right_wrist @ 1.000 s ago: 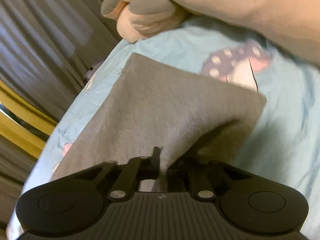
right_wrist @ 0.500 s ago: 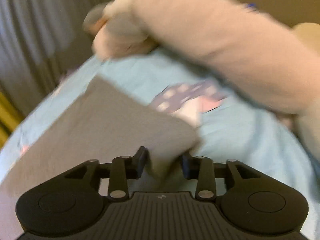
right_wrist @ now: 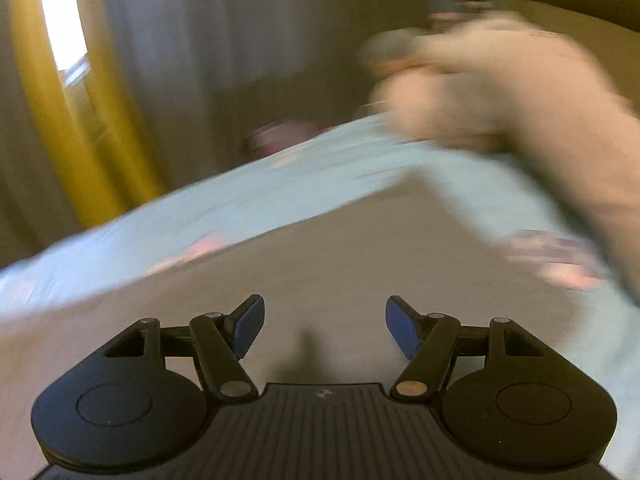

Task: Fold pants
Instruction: 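Open both tools and withdraw them from the folded pants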

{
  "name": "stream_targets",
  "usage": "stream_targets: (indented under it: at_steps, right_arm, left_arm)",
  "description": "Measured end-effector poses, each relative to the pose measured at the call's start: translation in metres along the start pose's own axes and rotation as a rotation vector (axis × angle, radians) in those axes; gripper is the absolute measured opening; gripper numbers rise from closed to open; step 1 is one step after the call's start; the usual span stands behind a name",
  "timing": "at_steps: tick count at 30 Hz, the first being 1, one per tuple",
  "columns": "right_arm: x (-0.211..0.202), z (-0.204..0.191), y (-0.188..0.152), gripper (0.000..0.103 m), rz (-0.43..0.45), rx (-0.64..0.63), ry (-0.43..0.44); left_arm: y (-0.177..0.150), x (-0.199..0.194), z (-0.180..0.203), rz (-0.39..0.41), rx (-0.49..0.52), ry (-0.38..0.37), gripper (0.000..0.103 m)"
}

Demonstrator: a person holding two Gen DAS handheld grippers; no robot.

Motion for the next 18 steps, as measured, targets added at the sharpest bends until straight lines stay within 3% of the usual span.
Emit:
stream_targets:
  at_steps: [2, 4, 6, 8, 13, 18]
  right_arm:
    - [0.017, -0.046, -0.021, 0.062, -0.044, -0.093, 0.062]
    - [0.034, -0.081, -0.039, 0.038, -0.097, -0.148, 0.105]
    - [0.054, -0.100, -0.051, 0.034, -0.140, -0.160, 0.118]
    - [0.071, -0.111, -0.059, 0.034, -0.128, -0.188, 0.081]
    - [0.109, -0.130, -0.044, 0.034, -0.066, -0.245, 0.007]
    - [0.146, -0.139, -0.018, 0.037, -0.045, -0.272, -0.034]
  left_arm:
    - [-0.004, 0.015, 0.016, -0.025, 0.032, -0.012, 0.073]
    - [-0.013, 0.029, 0.029, -0.040, 0.083, -0.003, 0.069]
    - [-0.015, 0.037, 0.035, -0.025, 0.156, 0.037, 0.069]
    - [-0.011, 0.047, 0.040, -0.019, 0.219, 0.054, 0.071]
    - [-0.001, 0.066, 0.034, 0.042, 0.257, 0.114, 0.077]
    - [0.005, 0.071, 0.026, 0.102, 0.220, 0.120, 0.078]
Point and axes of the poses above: each gripper's, at about its wrist camera, not at the fingertips, and x roughly the way its jaws point, z to its right, y to its top, the point moved 7 cm from there along x, roughly the way its jaws point, and after that the axes turned 12 degrees about x, right-handed, at the moved point
